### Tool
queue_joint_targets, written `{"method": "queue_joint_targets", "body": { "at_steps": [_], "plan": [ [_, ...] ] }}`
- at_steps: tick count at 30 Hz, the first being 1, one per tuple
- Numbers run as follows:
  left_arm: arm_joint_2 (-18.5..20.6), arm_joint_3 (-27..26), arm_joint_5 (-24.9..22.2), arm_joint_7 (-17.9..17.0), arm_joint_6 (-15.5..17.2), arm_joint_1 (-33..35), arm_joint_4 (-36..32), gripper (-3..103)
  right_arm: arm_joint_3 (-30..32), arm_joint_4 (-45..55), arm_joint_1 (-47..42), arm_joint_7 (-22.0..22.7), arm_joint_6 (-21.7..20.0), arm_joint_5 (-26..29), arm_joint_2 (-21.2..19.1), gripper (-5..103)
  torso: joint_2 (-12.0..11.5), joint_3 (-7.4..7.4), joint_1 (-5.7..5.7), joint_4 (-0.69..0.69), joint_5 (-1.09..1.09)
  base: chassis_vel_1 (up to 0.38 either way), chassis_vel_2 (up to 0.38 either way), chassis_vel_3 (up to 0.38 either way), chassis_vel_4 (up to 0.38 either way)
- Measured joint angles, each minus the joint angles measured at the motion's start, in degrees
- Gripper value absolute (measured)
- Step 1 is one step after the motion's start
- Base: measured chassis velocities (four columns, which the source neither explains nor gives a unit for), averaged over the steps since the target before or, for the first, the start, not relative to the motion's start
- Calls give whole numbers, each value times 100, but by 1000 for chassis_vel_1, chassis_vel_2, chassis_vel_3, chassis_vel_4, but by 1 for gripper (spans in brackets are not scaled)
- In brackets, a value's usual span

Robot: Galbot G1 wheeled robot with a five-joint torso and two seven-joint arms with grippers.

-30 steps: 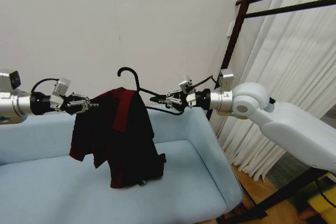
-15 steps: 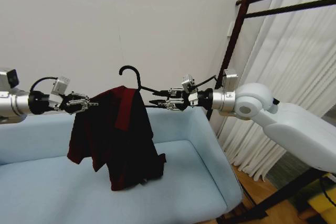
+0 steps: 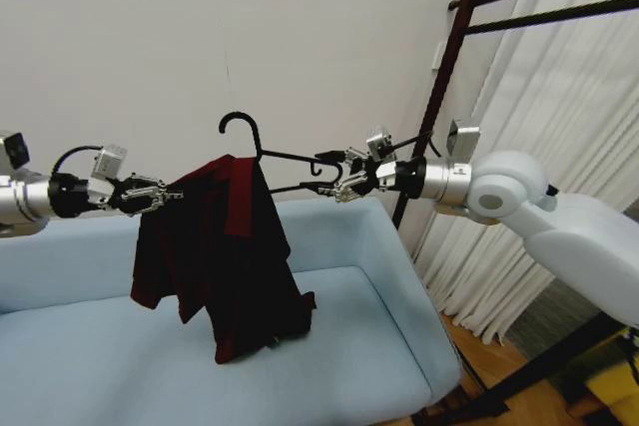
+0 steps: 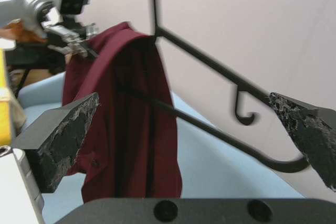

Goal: Pick up the clothes from the sofa and hang them on the clothes hanger.

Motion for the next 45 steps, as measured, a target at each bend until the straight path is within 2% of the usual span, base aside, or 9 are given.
{"method": "queue_joint_targets", "body": {
  "at_steps": [6, 12, 16, 18, 21, 26, 30, 35, 45],
  "plan": [
    [-93, -10, 25, -25, -11, -31, -15, 2, 238, 16, -747, 345, 189, 95, -264, 100, 0, 0, 0, -1, 2, 0, 0, 0, 0],
    [-227, -44, 25, -102, -25, -77, -13, 2, 391, 16, -1537, 866, 387, -38, -163, 100, 0, 0, 0, 0, 0, 0, 0, 0, 0],
    [-286, -94, -13, -137, -27, -156, 23, 2, 479, 113, -2184, 1565, 530, -105, 154, 100, 0, 0, 0, 0, 0, 0, 0, 0, 0],
    [-282, -102, -17, -137, -31, -165, 40, 2, 479, 122, -2257, 1638, 544, -127, 218, 100, 0, 0, 0, 0, 0, 0, 0, 0, 0],
    [-185, -156, -71, -58, -86, -210, 201, 2, 417, 98, -2481, 1907, 552, -193, 611, 100, 0, 0, -1, 0, 0, 0, 0, 0, 0],
    [-89, -196, -88, 186, -165, -227, 391, 2, 360, 10, -2375, 2039, 516, -80, 1013, 100, 0, 0, 0, 1, -1, 0, 0, 0, 0],
    [-43, -186, -139, 339, -319, -200, 493, 2, 357, 49, -2253, 2058, 470, -11, 1152, 100, 0, 0, 0, 2, -2, 0, 0, 0, 0],
    [-7, -113, -362, 735, -508, -121, 522, 2, 372, 422, -2304, 2076, 427, 19, 1175, 100, 0, 0, 0, -1, -1, 0, 0, 0, 0],
    [7, -94, -491, 1200, -516, -89, 504, 2, 374, 715, -2327, 2095, 396, 94, 1149, 100, 0, 0, 0, 0, 0, 0, 0, 0, 0]
  ]
}}
